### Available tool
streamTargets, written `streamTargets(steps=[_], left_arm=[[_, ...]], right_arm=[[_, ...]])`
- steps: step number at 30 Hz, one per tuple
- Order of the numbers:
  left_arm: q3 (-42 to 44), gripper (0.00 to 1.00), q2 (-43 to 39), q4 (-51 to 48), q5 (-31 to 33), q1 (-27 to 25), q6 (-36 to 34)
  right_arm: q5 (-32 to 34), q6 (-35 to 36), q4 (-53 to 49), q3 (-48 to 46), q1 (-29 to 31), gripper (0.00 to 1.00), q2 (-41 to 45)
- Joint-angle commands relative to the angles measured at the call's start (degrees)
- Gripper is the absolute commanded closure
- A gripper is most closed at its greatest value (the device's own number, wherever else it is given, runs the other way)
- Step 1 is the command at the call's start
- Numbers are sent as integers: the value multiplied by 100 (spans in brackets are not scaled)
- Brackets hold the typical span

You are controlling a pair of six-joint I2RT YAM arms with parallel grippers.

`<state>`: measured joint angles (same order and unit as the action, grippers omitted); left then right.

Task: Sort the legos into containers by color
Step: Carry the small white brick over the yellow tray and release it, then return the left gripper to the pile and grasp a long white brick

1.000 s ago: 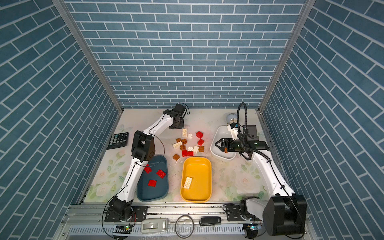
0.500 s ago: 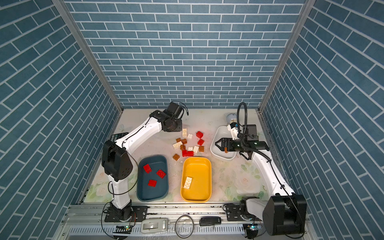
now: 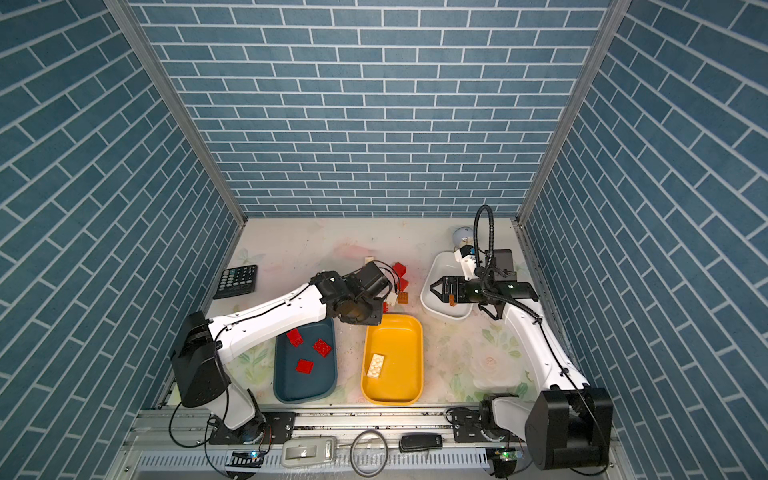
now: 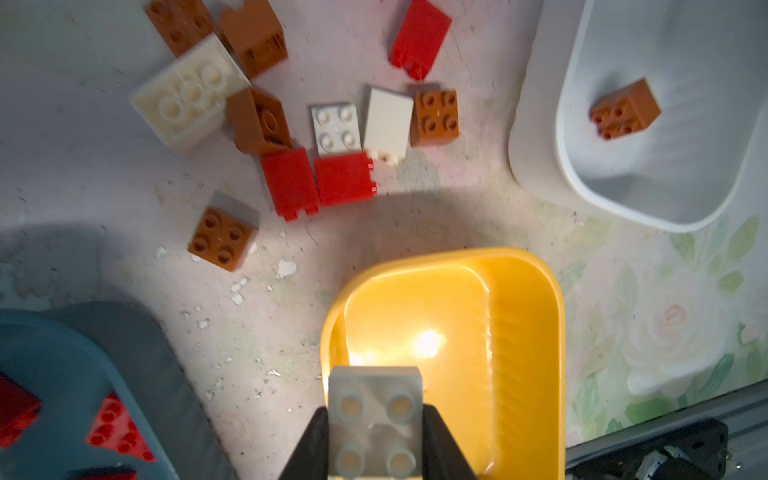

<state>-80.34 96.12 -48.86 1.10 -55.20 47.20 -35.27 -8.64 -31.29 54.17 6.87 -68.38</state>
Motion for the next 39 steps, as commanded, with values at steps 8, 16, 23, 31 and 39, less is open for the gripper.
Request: streamTargets(steps=[8,16,23,31,39], left_arm=[[69,53,433,69,-137,-94,179],[-336,38,311,-350,21,365,-321],[-963,32,717,-704,-105,1361,-1876],[-1547,31,1585,-696,-356,2191,-3942],[-1874,31,2312,-435,-601,2599,-4808]], right_arm=[[-43,211,-183,-13,25,2,158],[-36,240,-231,67,23,2,133],[-65,215,-170,129,28,2,62],[-83,170,-130,69,30,2,79],[-92,160,-126,10,24,2,52]])
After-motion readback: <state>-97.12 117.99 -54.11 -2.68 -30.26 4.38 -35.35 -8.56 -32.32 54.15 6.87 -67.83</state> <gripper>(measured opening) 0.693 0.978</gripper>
